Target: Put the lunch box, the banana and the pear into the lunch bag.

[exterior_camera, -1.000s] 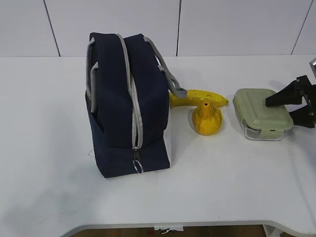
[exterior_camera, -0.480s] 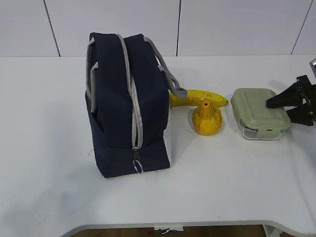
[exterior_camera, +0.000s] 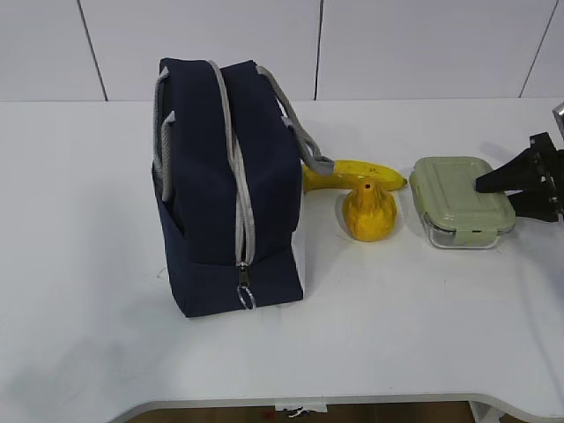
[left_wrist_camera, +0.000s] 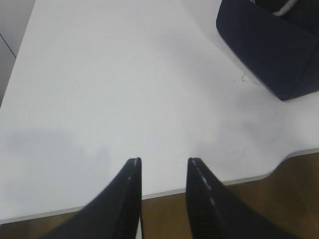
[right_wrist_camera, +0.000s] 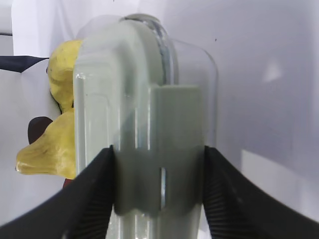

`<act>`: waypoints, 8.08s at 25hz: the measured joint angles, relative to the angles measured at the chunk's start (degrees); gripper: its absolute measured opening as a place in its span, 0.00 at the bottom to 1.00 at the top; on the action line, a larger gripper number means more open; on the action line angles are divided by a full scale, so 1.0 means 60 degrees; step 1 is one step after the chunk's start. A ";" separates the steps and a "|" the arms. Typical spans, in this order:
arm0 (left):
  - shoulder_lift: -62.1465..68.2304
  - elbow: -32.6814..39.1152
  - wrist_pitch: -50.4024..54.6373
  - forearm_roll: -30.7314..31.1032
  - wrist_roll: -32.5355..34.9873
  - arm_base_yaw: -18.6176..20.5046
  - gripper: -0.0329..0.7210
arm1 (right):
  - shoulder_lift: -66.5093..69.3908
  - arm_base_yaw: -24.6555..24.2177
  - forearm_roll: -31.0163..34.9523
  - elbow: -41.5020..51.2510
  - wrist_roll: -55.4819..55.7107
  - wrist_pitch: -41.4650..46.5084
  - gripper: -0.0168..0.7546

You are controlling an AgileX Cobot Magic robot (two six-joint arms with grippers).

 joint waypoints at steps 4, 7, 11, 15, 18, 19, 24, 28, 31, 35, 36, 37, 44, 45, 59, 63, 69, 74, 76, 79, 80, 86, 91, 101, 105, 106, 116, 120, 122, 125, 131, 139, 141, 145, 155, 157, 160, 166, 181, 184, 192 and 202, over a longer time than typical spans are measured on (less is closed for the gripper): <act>0.0000 0.0000 0.0000 0.0000 0.0000 0.0000 0.36 | 0.0000 0.0000 0.0000 0.0000 0.0000 0.0000 0.50; 0.0000 0.0000 0.0000 0.0000 0.0000 0.0000 0.36 | 0.0000 0.0000 0.0000 0.0000 0.0104 0.0000 0.49; 0.0019 0.0000 0.0000 0.0000 0.0000 0.0000 0.36 | 0.0000 0.0000 0.0000 0.0000 0.0461 0.0000 0.49; 0.0149 -0.0139 0.0098 0.0000 0.0000 0.0000 0.36 | -0.0231 0.0000 -0.0252 0.0000 0.0892 -0.0125 0.49; 0.0625 -0.0481 0.0100 0.0000 0.0000 0.0000 0.36 | -0.0601 0.0000 -0.0479 0.0000 0.1184 -0.0165 0.49; 0.0823 -0.0607 0.0100 -0.0003 0.0000 0.0000 0.36 | -0.0761 0.0000 -0.0498 0.0000 0.1282 -0.0165 0.49; 0.2233 -0.1285 0.0034 -0.0848 0.0000 0.0000 0.36 | -0.1512 0.0000 -0.0506 0.0000 0.1652 -0.0165 0.49; 0.3512 -0.1832 -0.0235 -0.2076 0.0000 0.0000 0.36 | -0.2190 0.0000 -0.0485 0.0000 0.1740 -0.0165 0.49; 0.4611 -0.2118 -0.0278 -0.2901 0.0000 0.0000 0.36 | -0.2673 0.0000 -0.0249 0.0000 0.1740 -0.0082 0.49; 0.6267 -0.2187 -0.0384 -0.4123 0.0000 0.0000 0.36 | -0.3117 0.0022 0.0169 0.0000 0.1777 -0.0061 0.49; 0.6710 -0.2187 -0.0435 -0.4486 0.0000 0.0000 0.36 | -0.3206 0.0062 0.0217 0.0000 0.1777 -0.0061 0.49; 0.7150 -0.2187 -0.0482 -0.4837 0.0000 0.0000 0.36 | -0.3284 0.0122 0.0287 0.0018 0.1777 -0.0061 0.49; 0.9537 -0.2538 -0.1257 -0.6714 0.1066 0.0000 0.40 | -0.3486 0.1107 0.1355 0.0018 0.1803 -0.0061 0.49; 0.9772 -0.2693 -0.1274 -0.6946 0.1288 0.0000 0.41 | -0.3486 0.1269 0.1520 0.0018 0.1803 -0.0061 0.49; 1.3694 -0.5897 -0.1790 -0.8795 0.2922 0.0000 0.58 | -0.3486 0.3396 0.1842 -0.1022 0.1803 0.0019 0.49; 1.4378 -0.6413 -0.1882 -0.9283 0.3240 -0.0464 0.58 | -0.3486 0.3850 0.1861 -0.1175 0.1803 0.0078 0.49; 1.5188 -0.6934 -0.2314 -0.9114 0.3292 -0.1473 0.59 | -0.3486 0.4292 0.1861 -0.1175 0.1803 0.0115 0.49; 1.5617 -0.6953 -0.2500 -0.8927 0.3312 -0.1641 0.58 | -0.3486 0.4307 0.1861 -0.1175 0.1918 0.0129 0.49; 1.5743 -0.6953 -0.2500 -0.8869 0.3312 -0.1641 0.53 | -0.3486 0.4307 0.1861 -0.1175 0.1980 0.0129 0.49; 1.5773 -0.6953 -0.2363 -0.8760 0.3373 -0.1641 0.23 | -0.3486 0.4307 0.1861 -0.1175 0.2041 0.0129 0.49; 1.5773 -0.6953 -0.2315 -0.8701 0.3459 -0.1641 0.14 | -0.3486 0.4307 0.1861 -0.1175 0.2061 0.0129 0.49; 1.5788 -0.6953 -0.2257 -0.8642 0.3577 -0.1641 0.06 | -0.3501 0.4307 0.1861 -0.1175 0.2356 0.0129 0.49; 1.5788 -0.6953 -0.2257 -0.8642 0.3577 -0.1641 0.05 | -0.3501 0.4369 0.1861 -0.1175 0.2493 0.0129 0.49; 1.5788 -0.6953 -0.2276 -0.8783 0.3597 -0.1641 0.05 | -0.3501 0.5045 0.1861 -0.1175 0.2514 0.0151 0.49; 1.5788 -0.6953 -0.2276 -0.8936 0.3615 -0.1641 0.05 | -0.3501 0.5073 0.1861 -0.1175 0.2514 0.0151 0.49; 1.5788 -0.6953 -0.2276 -0.8933 0.3627 -0.1641 0.05 | -0.3501 0.5090 0.1861 -0.1175 0.2527 0.0151 0.49; 1.5788 -0.6953 -0.2276 -0.8933 0.3651 -0.1641 0.05 | -0.3274 0.5621 0.1827 -0.1175 0.2527 0.0151 0.49; 1.5788 -0.6953 -0.2276 -0.8952 0.3657 -0.1641 0.05 | -0.2975 0.5640 0.1594 -0.1175 0.2537 0.0006 0.49; 1.5788 -0.6957 -0.2258 -0.8972 0.3672 -0.1641 0.05 | -0.2798 0.5640 0.1571 -0.1175 0.2537 -0.0063 0.49; 1.5788 -0.6973 -0.2187 -0.8972 0.3672 -0.1641 0.05 | -0.2545 0.5640 0.1555 -0.1198 0.2537 -0.0230 0.49; 1.5710 -0.6973 -0.1941 -0.8963 0.3732 -0.1641 0.05 | -0.2345 0.5640 0.0383 -0.1238 0.2550 -0.1248 0.49; 1.5435 -0.6973 -0.1800 -0.8985 0.4236 -0.1641 0.05 | -0.2323 0.5743 -0.0182 -0.1238 0.2550 -0.1470 0.49; 1.5435 -0.6973 -0.1800 -0.8985 0.4401 -0.1641 0.05 | -0.2323 0.5935 -0.0110 -0.1238 0.2550 -0.1553 0.49; 1.5435 -0.6973 -0.1795 -0.8985 0.4464 -0.1641 0.05 | -0.2323 0.6489 -0.0061 -0.1238 0.2550 -0.1855 0.49; 1.5435 -0.6973 -0.1778 -0.8745 0.4487 -0.1641 0.05 | -0.1465 0.6873 0.0370 -0.1251 0.2550 -0.2447 0.49; 1.5435 -0.6973 -0.1778 -0.8445 0.4487 -0.1641 0.05 | -0.1326 0.6925 0.0436 -0.1251 0.2550 -0.2447 0.49; 1.5435 -0.6973 -0.1778 -0.8053 0.4501 -0.1641 0.05 | -0.1158 0.6952 0.0527 -0.1257 0.2550 -0.2428 0.49; 1.5753 -0.6995 -0.1758 -0.7697 0.4501 -0.1641 0.05 | -0.0612 0.6967 0.0640 -0.1273 0.2550 -0.2466 0.49; 1.6195 -0.7014 -0.1603 -0.7607 0.4529 -0.1641 0.05 | -0.0393 0.6967 0.0673 -0.1359 0.2550 -0.2605 0.51; 1.6195 -0.7014 -0.1540 -0.7607 0.4529 -0.1641 0.05 | -0.0393 0.6967 0.0302 -0.1546 0.2617 -0.2458 0.56; 1.6195 -0.7014 -0.1444 -0.7607 0.4529 -0.1641 0.05 | -0.0393 0.6967 -0.2199 -0.2936 0.4463 -0.1554 0.68; 1.6195 -0.7014 -0.1351 -0.7419 0.4551 -0.1641 0.05 | -0.0393 0.6967 -0.5026 -0.5966 0.6018 0.0415 0.69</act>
